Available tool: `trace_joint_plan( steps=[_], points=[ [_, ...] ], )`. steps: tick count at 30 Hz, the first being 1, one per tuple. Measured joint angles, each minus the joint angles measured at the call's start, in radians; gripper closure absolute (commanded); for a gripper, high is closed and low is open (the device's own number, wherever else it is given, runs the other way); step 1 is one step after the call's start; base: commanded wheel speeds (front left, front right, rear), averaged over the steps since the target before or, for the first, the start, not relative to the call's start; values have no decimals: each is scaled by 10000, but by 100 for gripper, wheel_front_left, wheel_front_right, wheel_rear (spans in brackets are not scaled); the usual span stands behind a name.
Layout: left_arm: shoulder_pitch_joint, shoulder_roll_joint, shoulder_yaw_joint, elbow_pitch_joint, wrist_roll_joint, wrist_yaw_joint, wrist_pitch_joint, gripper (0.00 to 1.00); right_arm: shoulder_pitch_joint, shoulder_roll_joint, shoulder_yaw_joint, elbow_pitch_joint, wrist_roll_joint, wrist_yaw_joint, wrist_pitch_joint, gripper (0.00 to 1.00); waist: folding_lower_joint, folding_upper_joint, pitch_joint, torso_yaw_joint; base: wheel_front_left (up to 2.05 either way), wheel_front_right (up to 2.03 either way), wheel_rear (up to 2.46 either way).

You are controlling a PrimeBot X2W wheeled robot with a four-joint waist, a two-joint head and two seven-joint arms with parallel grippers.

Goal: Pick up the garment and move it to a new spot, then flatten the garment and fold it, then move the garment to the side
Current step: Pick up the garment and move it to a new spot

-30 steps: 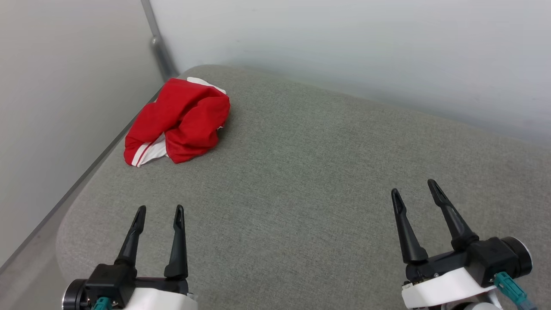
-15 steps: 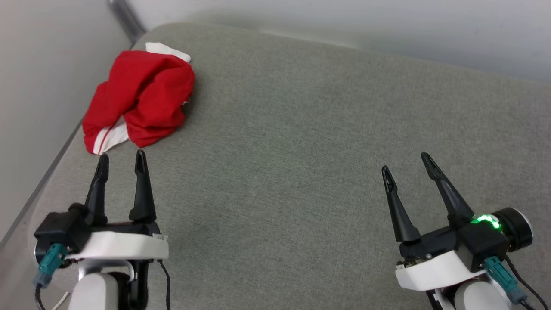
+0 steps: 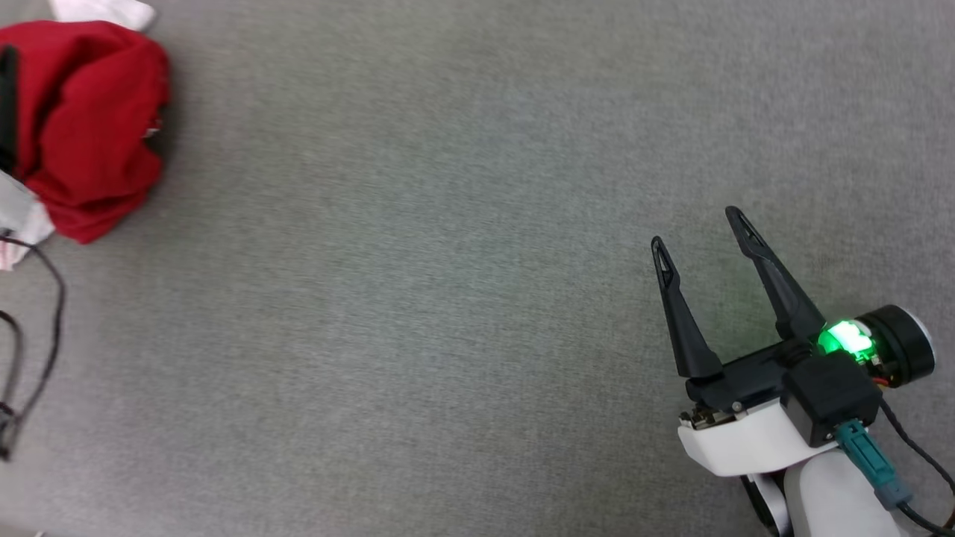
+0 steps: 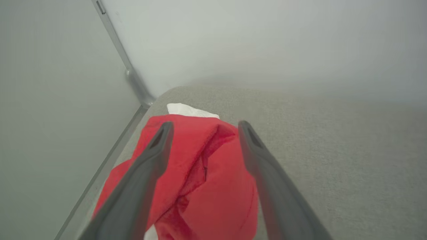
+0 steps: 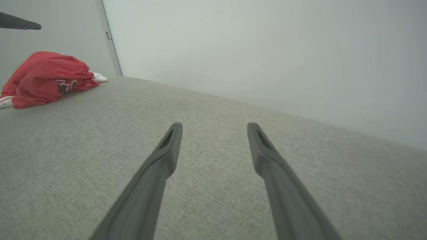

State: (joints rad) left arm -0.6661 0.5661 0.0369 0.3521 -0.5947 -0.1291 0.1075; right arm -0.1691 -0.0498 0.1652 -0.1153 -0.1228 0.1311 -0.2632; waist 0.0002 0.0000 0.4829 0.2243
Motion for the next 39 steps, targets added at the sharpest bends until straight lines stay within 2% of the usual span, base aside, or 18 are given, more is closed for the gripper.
trace_joint_plan(
  steps=[5, 8, 11, 16, 20, 21, 24, 28, 33, 39],
  points=[
    [-1067, 1099, -612, 895, -1914, 0, 3106, 0, -251, 0, 155, -94, -19, -2, 0, 0, 0, 0, 698, -433, 0, 0, 0],
    [-1473, 1781, -686, 1373, -2483, -2, 4381, 0, -383, -2, 240, -128, 0, 0, 0, 0, 0, 0, 1043, -712, 0, 0, 0],
    [-1713, 2092, -805, 1789, -2895, 0, 5490, 0, -398, -2, 313, -153, 46, 0, 0, 0, 0, 0, 1355, -971, 0, 0, 0],
    [-1922, 2435, -1039, 2305, -2922, 42, 6261, 0, -503, 2, 222, -184, 378, 0, -2, 0, 0, 0, 1772, -1321, 0, 0, 0],
    [-2050, 2368, -1139, 2575, -3106, 56, 6659, 1, -627, 2, 205, -253, 533, 0, -2, 0, -1, 0, 1965, -1483, 0, 0, 0],
    [-2145, 2351, -1156, 2642, -3361, 58, 6936, 100, -747, 2, 217, -272, 564, 0, -2, 0, -1, 0, 2025, -1535, 0, 0, 0],
    [-2152, 2301, -1183, 2671, -3513, 56, 6861, 100, -782, 2, 249, -236, 577, 0, -2, 0, -1, 0, 1970, -1554, 0, 0, 0],
    [-2067, 2205, -1246, 2700, -3532, 56, 6207, 100, -775, 0, 372, -79, 602, 0, -2, 0, -1, 0, 1687, -1581, 0, 0, 0],
    [-1645, 2094, -2042, 1710, -3875, 8, 5636, 100, -714, 0, 454, 75, 700, 0, -2, 0, -1, 0, 1053, -1678, 0, 0, 0],
    [-1079, 2232, -3137, 514, -4013, 2, 4642, 100, -456, -4, 307, 205, 974, 0, 0, 0, -1, 0, 25, -1877, 0, 0, 0]
  ],
)
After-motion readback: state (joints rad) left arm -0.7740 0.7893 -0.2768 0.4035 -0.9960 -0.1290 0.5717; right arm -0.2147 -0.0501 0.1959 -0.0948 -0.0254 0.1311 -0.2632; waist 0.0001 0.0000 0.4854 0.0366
